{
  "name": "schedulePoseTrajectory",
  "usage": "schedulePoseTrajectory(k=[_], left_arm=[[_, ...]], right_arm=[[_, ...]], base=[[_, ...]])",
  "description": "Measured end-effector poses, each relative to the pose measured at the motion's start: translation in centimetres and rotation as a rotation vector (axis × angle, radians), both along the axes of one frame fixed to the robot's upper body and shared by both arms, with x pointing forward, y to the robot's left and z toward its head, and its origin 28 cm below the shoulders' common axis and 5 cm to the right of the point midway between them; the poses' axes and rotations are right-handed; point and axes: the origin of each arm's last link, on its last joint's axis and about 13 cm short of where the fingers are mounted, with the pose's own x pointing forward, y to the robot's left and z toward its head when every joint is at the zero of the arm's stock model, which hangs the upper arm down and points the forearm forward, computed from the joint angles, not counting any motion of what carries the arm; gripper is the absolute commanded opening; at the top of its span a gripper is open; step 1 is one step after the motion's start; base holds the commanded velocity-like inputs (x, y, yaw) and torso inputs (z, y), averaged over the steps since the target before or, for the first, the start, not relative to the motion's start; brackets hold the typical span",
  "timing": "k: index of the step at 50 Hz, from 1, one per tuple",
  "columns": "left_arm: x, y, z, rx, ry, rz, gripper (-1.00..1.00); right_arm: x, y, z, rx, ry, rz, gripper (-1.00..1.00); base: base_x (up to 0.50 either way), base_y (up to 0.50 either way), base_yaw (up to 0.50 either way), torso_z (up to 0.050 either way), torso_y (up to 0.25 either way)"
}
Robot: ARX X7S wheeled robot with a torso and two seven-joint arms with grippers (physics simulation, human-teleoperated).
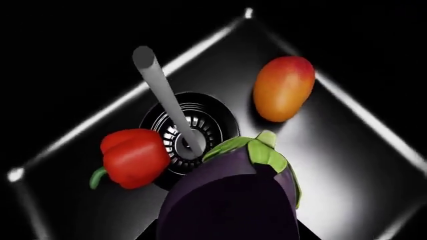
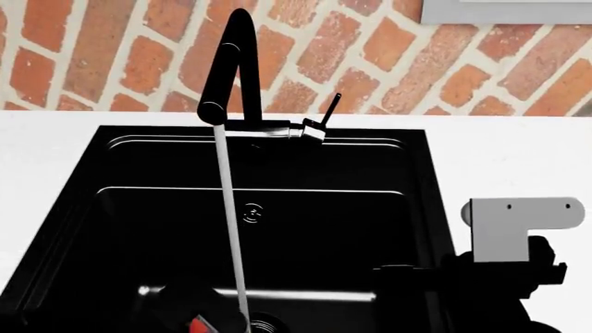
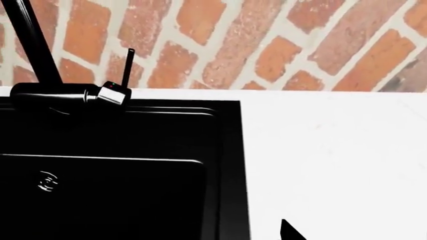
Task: Pick the eggplants and mangos from the sink and place them in one bowl. Place the bell pepper in the other bowl. Then turn off the sink faucet.
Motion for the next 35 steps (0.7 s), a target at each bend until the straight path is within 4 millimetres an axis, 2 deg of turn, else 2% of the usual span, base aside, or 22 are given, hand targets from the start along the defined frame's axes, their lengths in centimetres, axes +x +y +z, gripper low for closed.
schedulePoseTrajectory(k=[12, 20, 29, 35], left_arm=[[-1.2, 1.4, 1.7, -0.060, -0.118, 0.036, -1.00], [-2.0, 2.1, 3.6, -0.110, -0.171, 0.080, -1.00], [-2.7, 2.8, 5.8, -0.145, -0.244, 0.113, -1.00], [-3.2, 3.1, 6.7, -0.148, -0.287, 0.128, -1.00]], right_arm=[[0.0, 0.0, 1.3, -0.023, -0.008, 0.054, 1.00], [0.6, 0.0, 4.2, -0.107, 0.008, 0.147, 1.00], [1.9, 0.5, 7.4, -0.243, 0.108, 0.328, 1.00], [2.8, 1.1, 8.4, -0.334, 0.216, 0.459, 1.00]], base=[[0.00, 0.00, 0.00, 0.000, 0.000], [0.00, 0.00, 0.00, 0.000, 0.001], [0.00, 0.00, 0.00, 0.000, 0.000], [0.00, 0.00, 0.00, 0.000, 0.000]])
